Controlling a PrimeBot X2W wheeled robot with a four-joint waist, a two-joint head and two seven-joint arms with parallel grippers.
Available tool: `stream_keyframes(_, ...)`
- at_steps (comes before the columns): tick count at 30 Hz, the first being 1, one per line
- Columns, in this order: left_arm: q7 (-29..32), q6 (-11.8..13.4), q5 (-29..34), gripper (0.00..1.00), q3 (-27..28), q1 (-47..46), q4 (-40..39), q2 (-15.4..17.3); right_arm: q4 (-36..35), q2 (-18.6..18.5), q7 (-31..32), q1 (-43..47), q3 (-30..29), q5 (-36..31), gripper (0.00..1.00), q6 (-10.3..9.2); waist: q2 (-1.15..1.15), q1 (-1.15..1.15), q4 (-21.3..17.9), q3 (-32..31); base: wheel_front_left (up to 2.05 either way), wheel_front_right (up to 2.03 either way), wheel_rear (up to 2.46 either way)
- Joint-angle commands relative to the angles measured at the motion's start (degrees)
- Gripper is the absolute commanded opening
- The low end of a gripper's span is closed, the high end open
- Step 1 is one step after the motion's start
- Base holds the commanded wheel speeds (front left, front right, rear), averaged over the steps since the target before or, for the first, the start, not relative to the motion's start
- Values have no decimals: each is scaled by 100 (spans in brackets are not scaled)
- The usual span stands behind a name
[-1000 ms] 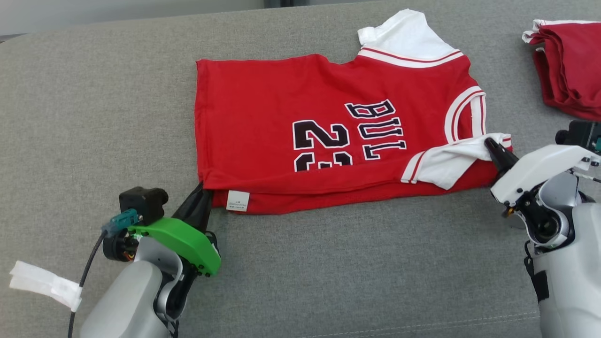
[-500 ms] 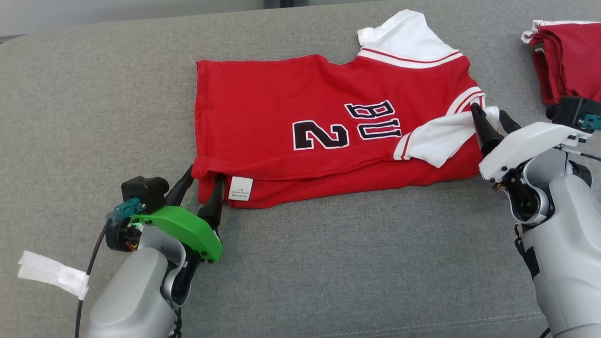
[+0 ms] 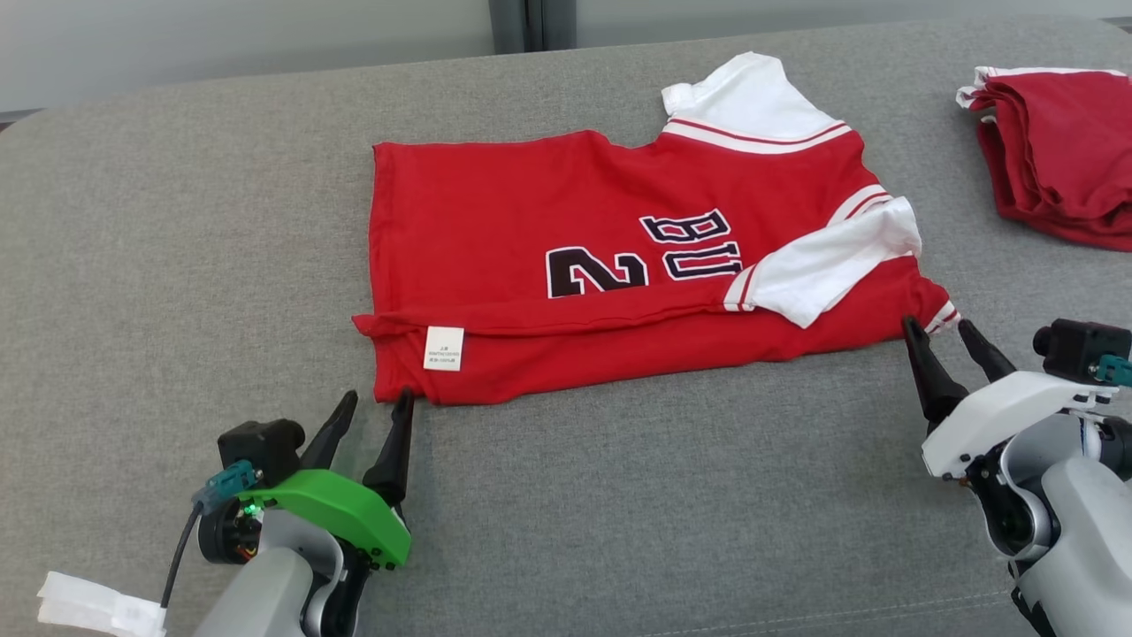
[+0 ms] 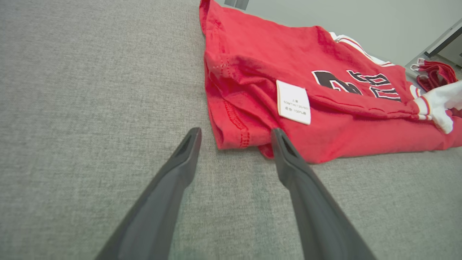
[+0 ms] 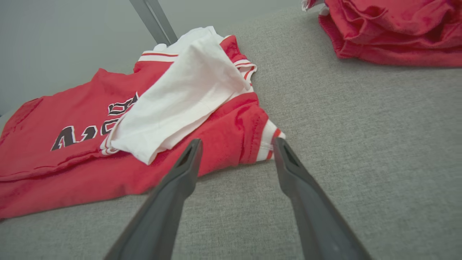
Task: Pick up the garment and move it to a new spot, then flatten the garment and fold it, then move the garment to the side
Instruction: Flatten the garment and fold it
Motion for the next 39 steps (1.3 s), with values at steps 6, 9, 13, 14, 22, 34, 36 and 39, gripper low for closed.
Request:
stream_keyframes(6,-40,43,-23,100,82,-93,11,6,23,-117,-263,-90,112,-169,100,3,0,0,-95,78,0,0,0)
stream_keyframes(9,-43,49,-9,100,95,-220,48,-8,197,-127,-251,-269,138,-236,100,3,0,0,-111,141,0,0,0)
stream_keyframes(13,-11,21,-20,100,59,-405,164,-77,556,-58,-250,-577,211,-298,100,3,0,0,-105,240,0,0,0)
stream_keyframes(14,14,10,-58,100,58,-452,210,-116,683,-35,-223,-650,239,-298,100,3,0,0,-102,265,0,0,0)
stream_keyframes(22,191,-62,-183,41,-71,-686,737,-307,1655,182,-273,-1082,275,-111,100,2,0,0,-94,390,0,0,0)
stream_keyframes(34,-52,-135,-229,0,33,-240,498,-267,1776,187,-1052,-771,618,394,0,2,0,0,53,13,0,0,0)
stream_keyframes(36,-70,-137,-215,0,108,-24,304,-228,1591,131,-1123,-580,666,467,0,2,0,0,44,-101,0,0,0)
stream_keyframes(39,-71,-72,-161,0,231,371,-86,-184,1222,22,-1175,-197,680,598,0,2,0,0,32,-239,0,0,0)
